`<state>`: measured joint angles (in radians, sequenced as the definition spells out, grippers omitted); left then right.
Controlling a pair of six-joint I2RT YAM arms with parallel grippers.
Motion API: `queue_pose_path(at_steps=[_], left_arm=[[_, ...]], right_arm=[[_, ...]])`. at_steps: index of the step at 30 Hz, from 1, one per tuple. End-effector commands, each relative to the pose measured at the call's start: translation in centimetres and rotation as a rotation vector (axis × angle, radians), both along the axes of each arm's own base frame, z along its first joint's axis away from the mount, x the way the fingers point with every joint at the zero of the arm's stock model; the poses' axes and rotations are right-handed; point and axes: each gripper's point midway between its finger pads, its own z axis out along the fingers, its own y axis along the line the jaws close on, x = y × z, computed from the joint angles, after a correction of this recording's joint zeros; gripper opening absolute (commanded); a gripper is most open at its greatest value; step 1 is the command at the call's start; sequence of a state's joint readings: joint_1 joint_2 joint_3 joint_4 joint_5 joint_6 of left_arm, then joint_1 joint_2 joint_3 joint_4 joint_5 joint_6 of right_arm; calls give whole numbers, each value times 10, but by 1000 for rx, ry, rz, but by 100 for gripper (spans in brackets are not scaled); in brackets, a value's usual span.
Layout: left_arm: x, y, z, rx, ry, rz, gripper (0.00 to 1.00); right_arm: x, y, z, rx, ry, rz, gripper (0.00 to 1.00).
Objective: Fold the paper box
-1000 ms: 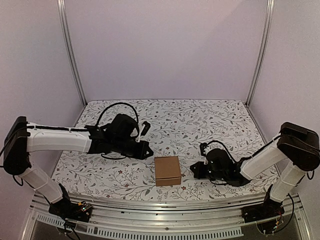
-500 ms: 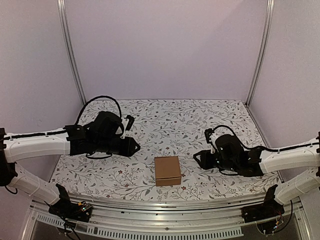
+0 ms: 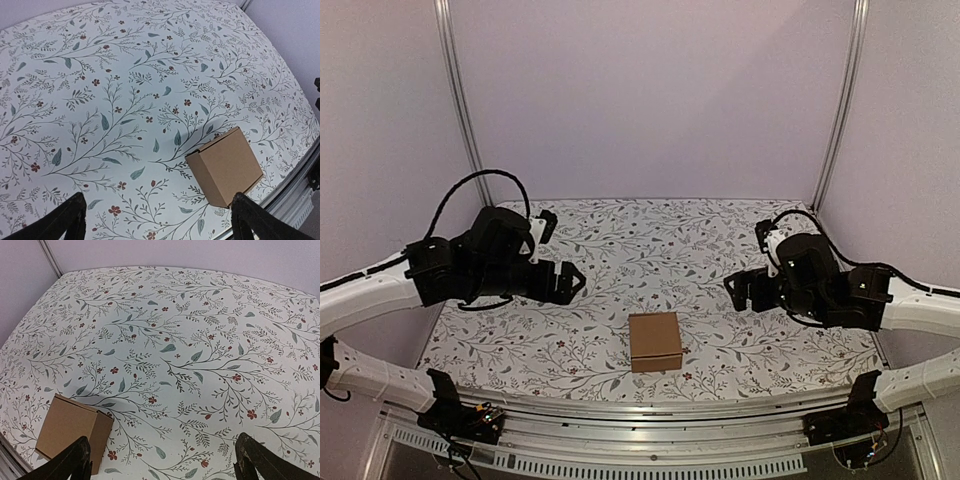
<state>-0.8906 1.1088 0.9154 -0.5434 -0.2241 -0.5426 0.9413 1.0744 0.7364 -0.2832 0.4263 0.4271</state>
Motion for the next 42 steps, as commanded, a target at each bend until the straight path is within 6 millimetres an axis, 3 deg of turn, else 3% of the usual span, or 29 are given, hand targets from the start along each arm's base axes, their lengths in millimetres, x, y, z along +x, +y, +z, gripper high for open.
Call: queue_pose_path(at_steps=[1,10,16,20,25,29,35,42], left_arm=[[2,18,32,58,-51,4,100],[16,34,94,106,-165,13,100],[29,47,118,68,-183,49,100],[42,64,116,63,-155,102,99],[61,93,93,29,-91,181,100],[69,115,78,22,-85,234,100],[62,131,87,52,-191,263,100],[50,132,100,3,-279,240,100]], right_arm=[[4,-32,30,-142,-62,-78,99],[20,-50,89,-228,-118,-62,99],[45,-79,96,-111,32,-85,99],[60,-108,95,19,109,-128,99],[71,-148,89,192,186,-250,99],[69,-154,76,198,173,-279,99],[54,-176,39,106,193,-371,99],[50,-186,64,108,70,-403,99]])
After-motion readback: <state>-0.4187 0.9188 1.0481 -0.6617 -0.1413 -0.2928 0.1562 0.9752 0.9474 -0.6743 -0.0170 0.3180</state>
